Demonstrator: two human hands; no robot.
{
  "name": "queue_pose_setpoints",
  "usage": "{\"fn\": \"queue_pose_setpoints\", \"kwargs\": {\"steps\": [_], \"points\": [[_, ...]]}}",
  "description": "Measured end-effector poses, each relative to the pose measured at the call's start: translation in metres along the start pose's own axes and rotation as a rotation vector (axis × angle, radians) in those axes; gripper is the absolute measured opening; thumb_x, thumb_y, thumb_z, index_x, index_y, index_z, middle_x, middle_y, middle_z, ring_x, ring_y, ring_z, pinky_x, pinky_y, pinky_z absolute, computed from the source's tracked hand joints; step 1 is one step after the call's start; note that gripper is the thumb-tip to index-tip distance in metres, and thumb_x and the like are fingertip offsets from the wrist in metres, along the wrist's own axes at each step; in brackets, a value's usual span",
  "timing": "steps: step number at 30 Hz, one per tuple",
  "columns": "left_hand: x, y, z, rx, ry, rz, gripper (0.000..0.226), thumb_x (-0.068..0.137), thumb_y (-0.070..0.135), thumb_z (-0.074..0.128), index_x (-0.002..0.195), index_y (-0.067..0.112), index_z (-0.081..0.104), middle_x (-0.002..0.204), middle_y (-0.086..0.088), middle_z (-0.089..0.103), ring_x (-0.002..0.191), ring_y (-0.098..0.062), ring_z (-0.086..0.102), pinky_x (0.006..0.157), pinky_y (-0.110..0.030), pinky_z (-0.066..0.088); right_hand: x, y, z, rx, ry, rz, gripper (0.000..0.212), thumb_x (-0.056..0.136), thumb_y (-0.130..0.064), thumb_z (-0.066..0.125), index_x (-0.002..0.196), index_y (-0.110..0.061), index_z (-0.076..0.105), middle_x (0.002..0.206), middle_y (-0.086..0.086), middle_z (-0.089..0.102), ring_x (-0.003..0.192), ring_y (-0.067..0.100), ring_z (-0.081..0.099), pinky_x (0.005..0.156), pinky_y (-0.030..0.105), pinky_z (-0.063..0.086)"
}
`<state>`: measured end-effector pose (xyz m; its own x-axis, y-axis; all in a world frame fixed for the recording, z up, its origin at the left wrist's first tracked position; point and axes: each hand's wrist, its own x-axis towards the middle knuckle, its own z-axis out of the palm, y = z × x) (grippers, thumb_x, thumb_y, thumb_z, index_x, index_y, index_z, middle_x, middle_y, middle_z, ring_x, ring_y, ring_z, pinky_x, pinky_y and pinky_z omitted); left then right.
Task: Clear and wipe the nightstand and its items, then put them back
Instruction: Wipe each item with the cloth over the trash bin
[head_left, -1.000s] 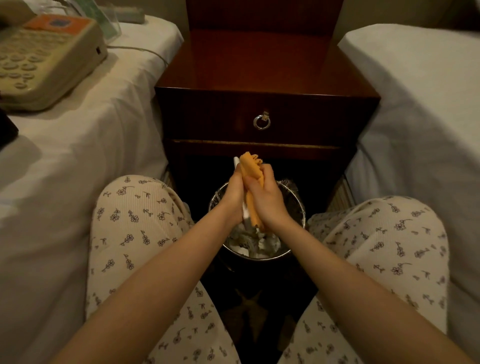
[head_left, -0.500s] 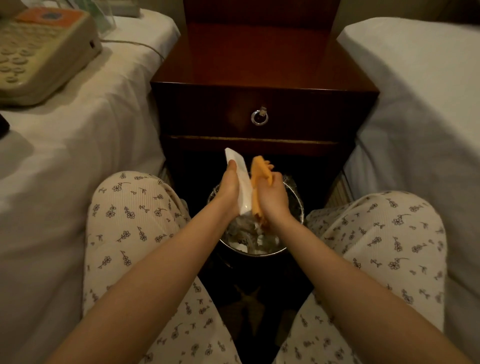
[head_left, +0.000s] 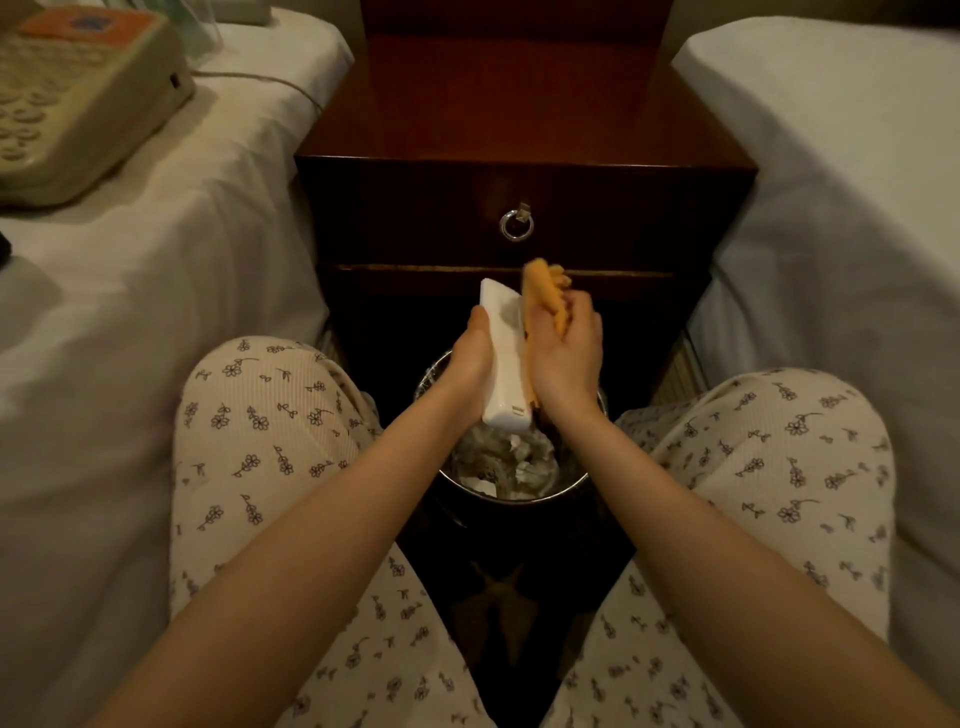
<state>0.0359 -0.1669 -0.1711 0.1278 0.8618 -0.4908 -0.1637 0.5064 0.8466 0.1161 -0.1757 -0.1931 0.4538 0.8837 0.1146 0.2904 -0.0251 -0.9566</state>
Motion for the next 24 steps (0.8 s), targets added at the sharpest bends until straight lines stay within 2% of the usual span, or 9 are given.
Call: {"fn": "queue_pose_setpoints", "kwargs": {"steps": [2,4,8,12,14,17,18,22,24], "points": [[0.001,-0.001,0.0,-0.062,-0.035,0.004,0.042,0.103,0.037,0.022,0.09,0.011,0.053,0.076,-0.006,0.054,0.066,-0.015,0.054,0.055,-0.024,0.048,-0.005,-0.006,0.003,-0.07,-0.153,-0.178,0.019,0.092,-0.022,0.052,0.109,-0.015,0.054,0.105,0.0,0.047,0.088,0.009,0.049,0.072,0.017,0.04],[0.0,-0.004,-0.002,-0.071,-0.047,-0.01,0.044,0.104,0.035,0.021,0.088,0.012,0.055,0.073,-0.005,0.054,0.063,-0.015,0.053,0.051,-0.021,0.048,-0.002,0.005,0.008,-0.161,-0.216,-0.17,0.022,0.091,-0.023,0.051,0.112,-0.016,0.054,0.11,0.006,0.049,0.1,0.018,0.05,0.082,0.029,0.044],[-0.004,-0.004,0.0,0.199,-0.059,0.016,0.051,0.103,0.039,0.018,0.135,0.006,0.039,0.083,-0.006,0.052,0.068,-0.015,0.05,0.06,-0.025,0.043,0.011,0.022,0.003,-0.241,-0.01,0.187,0.029,0.096,-0.029,0.042,0.119,-0.012,0.05,0.118,0.012,0.048,0.106,0.028,0.052,0.085,0.039,0.046],[-0.005,-0.002,-0.001,0.257,-0.043,0.03,0.054,0.102,0.042,0.019,0.142,0.007,0.032,0.106,-0.012,0.057,0.094,-0.025,0.058,0.078,-0.033,0.047,0.008,0.009,0.005,-0.086,0.13,-0.027,0.026,0.097,-0.027,0.042,0.114,-0.009,0.05,0.107,0.004,0.046,0.089,0.012,0.051,0.076,0.021,0.043],[-0.004,0.0,-0.002,0.213,-0.032,-0.002,0.05,0.103,0.039,0.019,0.135,0.007,0.04,0.118,-0.018,0.056,0.107,-0.031,0.057,0.083,-0.035,0.046,0.007,-0.001,0.005,-0.004,0.07,-0.166,0.021,0.096,-0.021,0.046,0.112,-0.009,0.052,0.103,-0.002,0.044,0.081,0.002,0.047,0.068,0.009,0.038],[-0.002,-0.004,0.0,0.137,-0.1,-0.006,0.036,0.104,0.029,0.024,0.09,0.013,0.053,0.081,-0.008,0.055,0.07,-0.018,0.055,0.055,-0.02,0.048,0.011,-0.001,0.007,-0.2,-0.161,-0.31,0.024,0.093,-0.016,0.049,0.115,-0.011,0.056,0.106,0.003,0.048,0.096,0.015,0.048,0.077,0.018,0.039],[-0.003,-0.005,0.0,0.157,-0.116,-0.024,0.036,0.104,0.028,0.024,0.089,0.012,0.052,0.079,-0.007,0.054,0.068,-0.017,0.053,0.054,-0.019,0.047,0.017,0.003,0.005,-0.234,-0.174,-0.249,0.026,0.093,-0.018,0.048,0.117,-0.012,0.056,0.109,0.006,0.051,0.1,0.02,0.049,0.081,0.025,0.043],[-0.006,-0.007,-0.002,0.422,-0.198,-0.074,0.055,0.103,0.038,0.02,0.144,0.003,0.029,0.139,-0.02,0.043,0.127,-0.035,0.043,0.105,-0.04,0.036,0.037,0.009,-0.008,-0.155,-0.059,0.18,0.025,0.096,-0.025,0.042,0.114,-0.015,0.056,0.108,0.01,0.06,0.096,0.027,0.06,0.078,0.037,0.049],[-0.006,-0.005,-0.003,0.511,-0.199,-0.065,0.058,0.102,0.041,0.02,0.146,0.004,0.026,0.144,-0.021,0.038,0.132,-0.035,0.038,0.11,-0.042,0.031,0.036,0.007,-0.01,-0.085,-0.017,0.125,0.023,0.095,-0.028,0.044,0.112,-0.018,0.056,0.108,0.008,0.06,0.093,0.022,0.06,0.077,0.034,0.049]]}}
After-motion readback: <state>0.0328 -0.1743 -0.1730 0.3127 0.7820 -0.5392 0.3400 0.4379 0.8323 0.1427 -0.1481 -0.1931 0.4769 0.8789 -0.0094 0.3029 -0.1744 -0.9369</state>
